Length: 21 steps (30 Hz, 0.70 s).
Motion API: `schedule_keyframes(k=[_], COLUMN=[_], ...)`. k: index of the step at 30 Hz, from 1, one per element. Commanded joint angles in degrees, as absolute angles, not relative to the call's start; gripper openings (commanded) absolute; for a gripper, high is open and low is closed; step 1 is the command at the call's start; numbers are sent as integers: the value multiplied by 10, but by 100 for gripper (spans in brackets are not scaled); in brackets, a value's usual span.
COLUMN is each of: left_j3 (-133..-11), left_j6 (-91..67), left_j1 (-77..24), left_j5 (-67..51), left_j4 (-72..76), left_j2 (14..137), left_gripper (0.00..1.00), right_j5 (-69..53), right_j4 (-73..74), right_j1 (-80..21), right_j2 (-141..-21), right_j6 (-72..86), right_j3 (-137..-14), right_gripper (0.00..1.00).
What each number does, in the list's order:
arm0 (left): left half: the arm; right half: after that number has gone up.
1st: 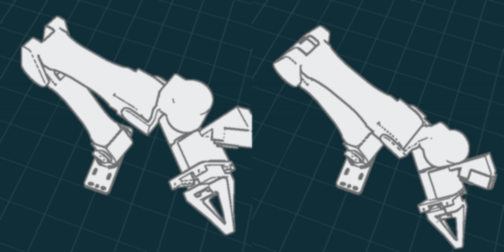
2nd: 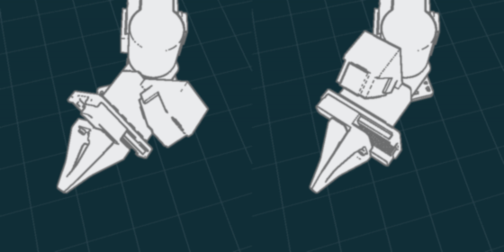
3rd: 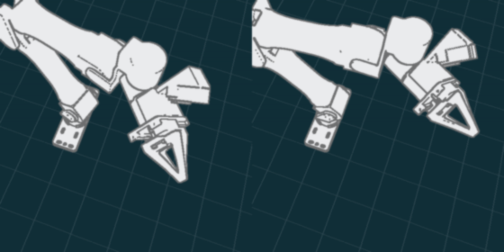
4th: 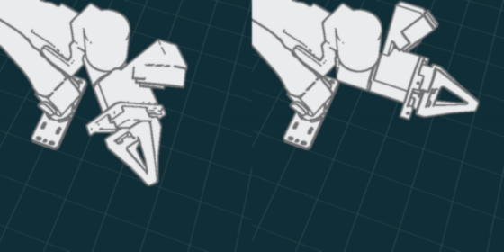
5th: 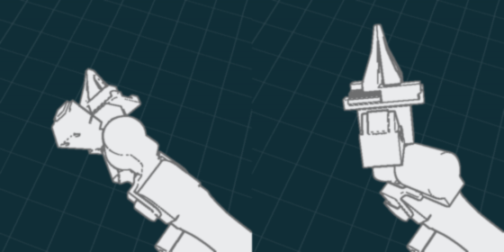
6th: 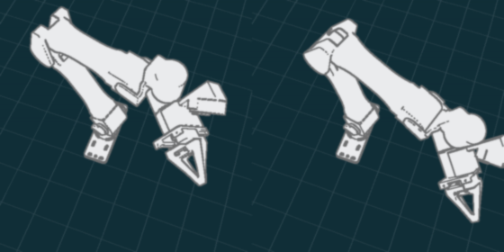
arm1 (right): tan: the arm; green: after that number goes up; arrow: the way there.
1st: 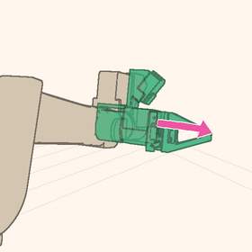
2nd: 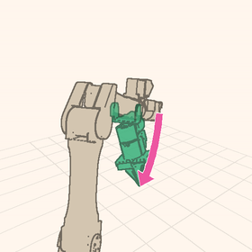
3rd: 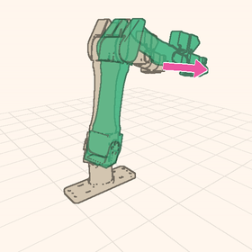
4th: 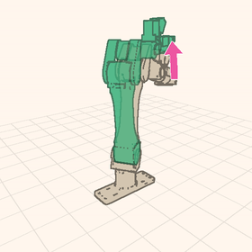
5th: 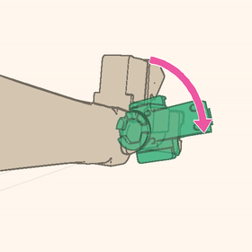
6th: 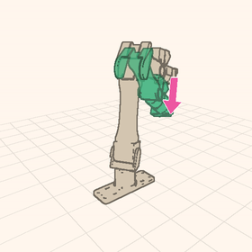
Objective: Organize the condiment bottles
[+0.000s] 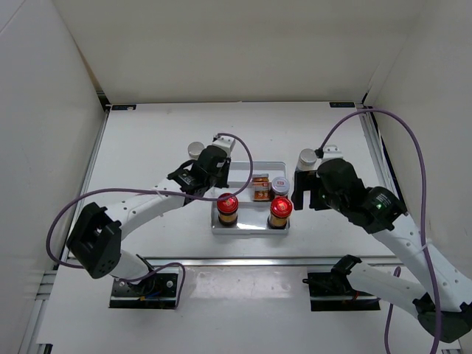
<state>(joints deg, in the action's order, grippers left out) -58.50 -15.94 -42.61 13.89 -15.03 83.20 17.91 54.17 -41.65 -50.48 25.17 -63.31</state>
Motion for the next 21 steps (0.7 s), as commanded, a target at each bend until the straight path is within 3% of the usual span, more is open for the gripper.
schedule_keyframes(k=[1, 3, 7, 12, 14, 21], left_j3=[-596, -603, -629, -705, -727, -815], left_j6=[-163, -163, -151, -133, -140, -182], left_j1=[-430, -430, -430, -430, -430, -425], left_j5=[139, 139, 113, 43, -10, -142], left_j4=[-139, -154, -159, -159, -164, -170], left_j2=[824, 830, 836, 881, 898, 998], left_gripper=[23, 35, 74, 95, 99, 98], right_j5=[189, 189, 183, 177, 177, 182], right_j4=[547, 547, 547, 541, 541, 541], right_j1=[-419, -419, -419, -419, -419, -419], right_j2=[-492, -492, -497, -503, -503, -490], right_j6=[255, 255, 261, 261, 261, 261], right_j3=[-628, -628, -616, -616, -616, -606], right_gripper=[100, 100, 100, 100, 100, 100])
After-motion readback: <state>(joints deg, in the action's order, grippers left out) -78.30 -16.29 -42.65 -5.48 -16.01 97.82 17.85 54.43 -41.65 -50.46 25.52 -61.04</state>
